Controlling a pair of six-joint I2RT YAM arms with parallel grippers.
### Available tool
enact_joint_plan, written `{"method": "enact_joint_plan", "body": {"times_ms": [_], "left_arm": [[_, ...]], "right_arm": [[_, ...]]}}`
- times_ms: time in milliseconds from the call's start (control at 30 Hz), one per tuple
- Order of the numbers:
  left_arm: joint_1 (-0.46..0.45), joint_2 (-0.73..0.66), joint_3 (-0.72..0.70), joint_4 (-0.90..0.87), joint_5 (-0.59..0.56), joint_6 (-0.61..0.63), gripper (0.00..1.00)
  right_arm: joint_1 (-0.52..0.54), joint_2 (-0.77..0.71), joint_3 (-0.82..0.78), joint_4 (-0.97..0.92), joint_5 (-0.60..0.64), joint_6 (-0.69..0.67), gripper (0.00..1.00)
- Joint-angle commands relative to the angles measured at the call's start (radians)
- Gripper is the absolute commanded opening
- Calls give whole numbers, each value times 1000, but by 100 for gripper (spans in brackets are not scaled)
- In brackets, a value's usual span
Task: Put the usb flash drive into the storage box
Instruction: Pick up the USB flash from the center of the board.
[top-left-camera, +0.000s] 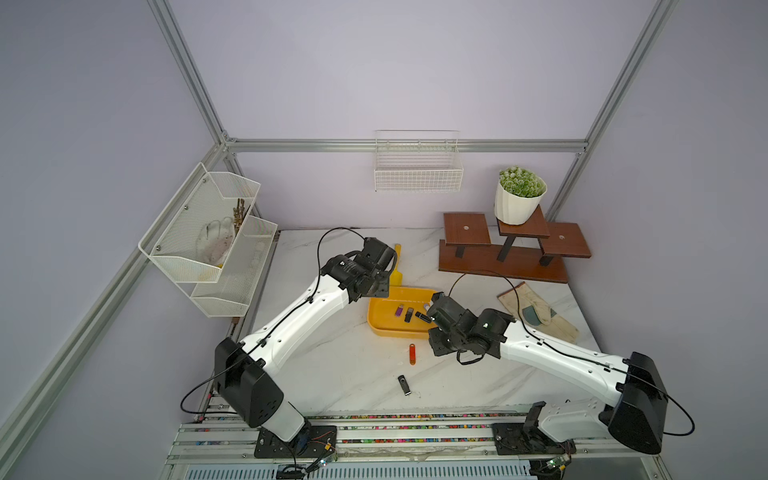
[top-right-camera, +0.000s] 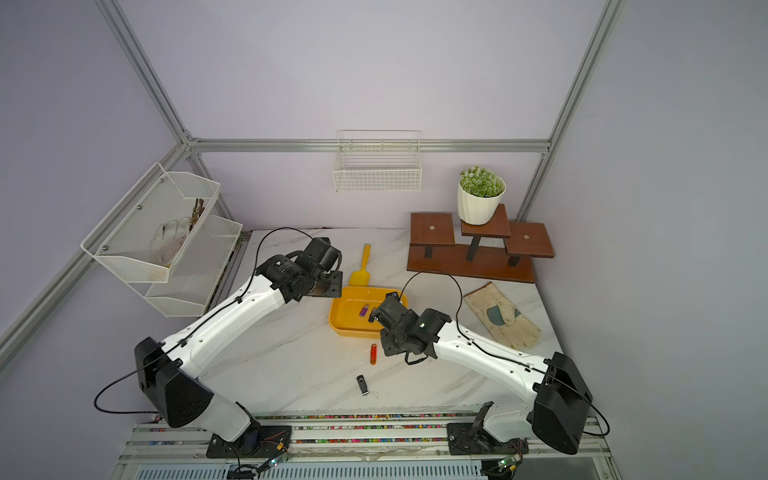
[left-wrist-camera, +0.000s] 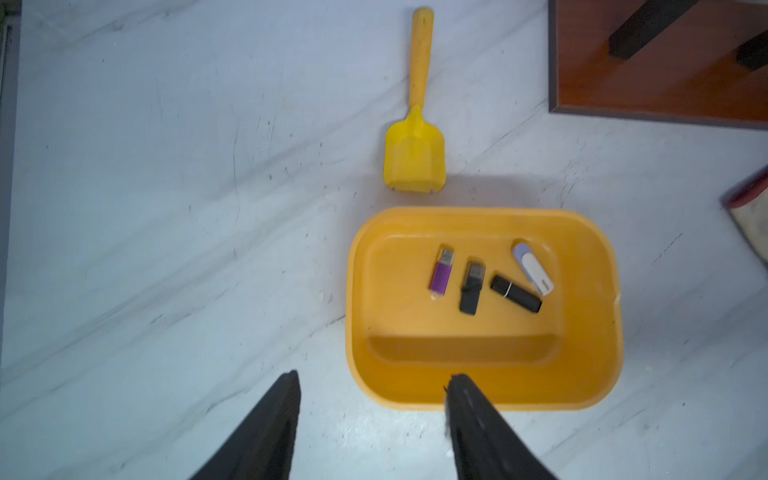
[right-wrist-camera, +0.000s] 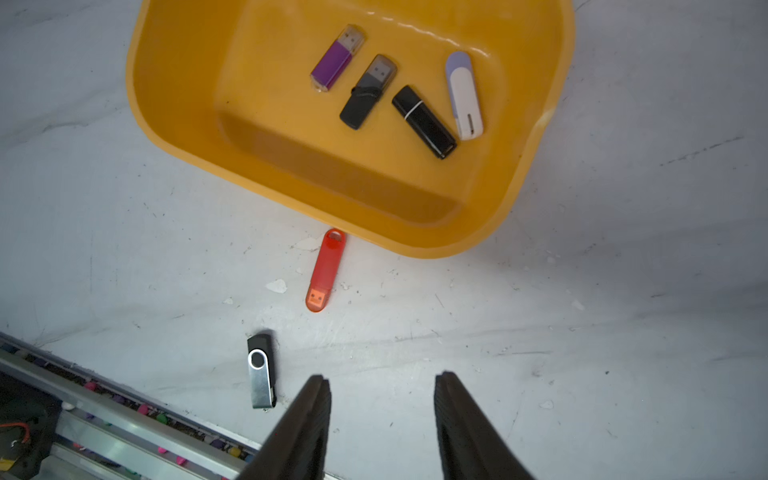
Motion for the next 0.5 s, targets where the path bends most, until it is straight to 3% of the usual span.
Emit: {"method": "enact_joint_plan", "body": {"times_ms": [0, 200, 467], "left_arm": [[-9, -75, -143, 14, 73, -80, 61], [-73, -191, -322, 49, 78, -165, 62], [-109, -258, -394, 48, 64, -211, 62]], "right_arm": [[56, 22, -14, 57, 9, 96, 47], [118, 147, -36, 136, -14, 155, 48], [153, 267, -63, 253, 53, 174, 53]]}}
